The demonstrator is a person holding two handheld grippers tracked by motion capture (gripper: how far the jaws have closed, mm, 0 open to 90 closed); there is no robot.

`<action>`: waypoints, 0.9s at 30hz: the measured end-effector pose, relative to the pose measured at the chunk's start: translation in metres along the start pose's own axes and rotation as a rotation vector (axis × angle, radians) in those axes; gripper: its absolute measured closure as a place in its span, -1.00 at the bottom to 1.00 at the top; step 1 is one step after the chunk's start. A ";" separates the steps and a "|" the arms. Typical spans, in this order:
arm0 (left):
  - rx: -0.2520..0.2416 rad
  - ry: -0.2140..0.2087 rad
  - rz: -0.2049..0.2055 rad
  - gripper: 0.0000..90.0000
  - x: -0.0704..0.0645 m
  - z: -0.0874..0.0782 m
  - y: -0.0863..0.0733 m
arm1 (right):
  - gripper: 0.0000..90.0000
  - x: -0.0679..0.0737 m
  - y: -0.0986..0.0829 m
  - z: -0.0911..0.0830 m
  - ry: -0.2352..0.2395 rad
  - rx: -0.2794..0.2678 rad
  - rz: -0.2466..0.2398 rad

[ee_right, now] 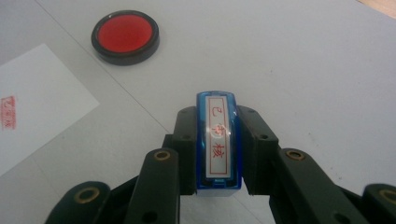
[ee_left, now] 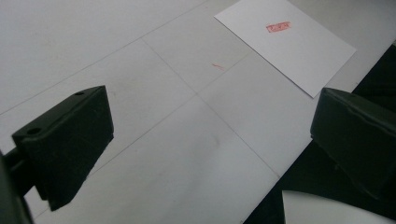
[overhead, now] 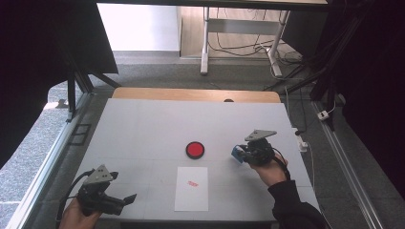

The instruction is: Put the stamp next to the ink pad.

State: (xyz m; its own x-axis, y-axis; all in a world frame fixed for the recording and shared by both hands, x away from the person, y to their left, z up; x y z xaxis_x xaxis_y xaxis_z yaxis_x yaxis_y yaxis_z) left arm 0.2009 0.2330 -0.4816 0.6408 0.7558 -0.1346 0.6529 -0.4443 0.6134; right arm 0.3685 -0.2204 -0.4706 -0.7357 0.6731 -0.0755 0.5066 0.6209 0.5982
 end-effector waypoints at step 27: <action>0.021 0.013 0.014 -1.00 -0.001 0.002 0.001 | 0.50 -0.003 -0.008 0.019 0.003 0.060 -0.001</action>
State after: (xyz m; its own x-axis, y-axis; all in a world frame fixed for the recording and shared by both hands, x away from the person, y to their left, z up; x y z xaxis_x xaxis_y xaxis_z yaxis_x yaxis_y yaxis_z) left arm 0.2013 0.2305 -0.4823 0.6447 0.7557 -0.1155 0.6523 -0.4651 0.5985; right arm 0.3755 -0.2197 -0.4903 -0.7371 0.6717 -0.0737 0.5324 0.6445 0.5488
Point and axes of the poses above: each handheld gripper's, and its own axes: z roughly forward along the jaws, y roughly out of its top, x roughly to its left, the point moved 1 cm from there along z, roughly forward along the jaws, and after that the axes turned 7 degrees about x, right-handed, at the moved point
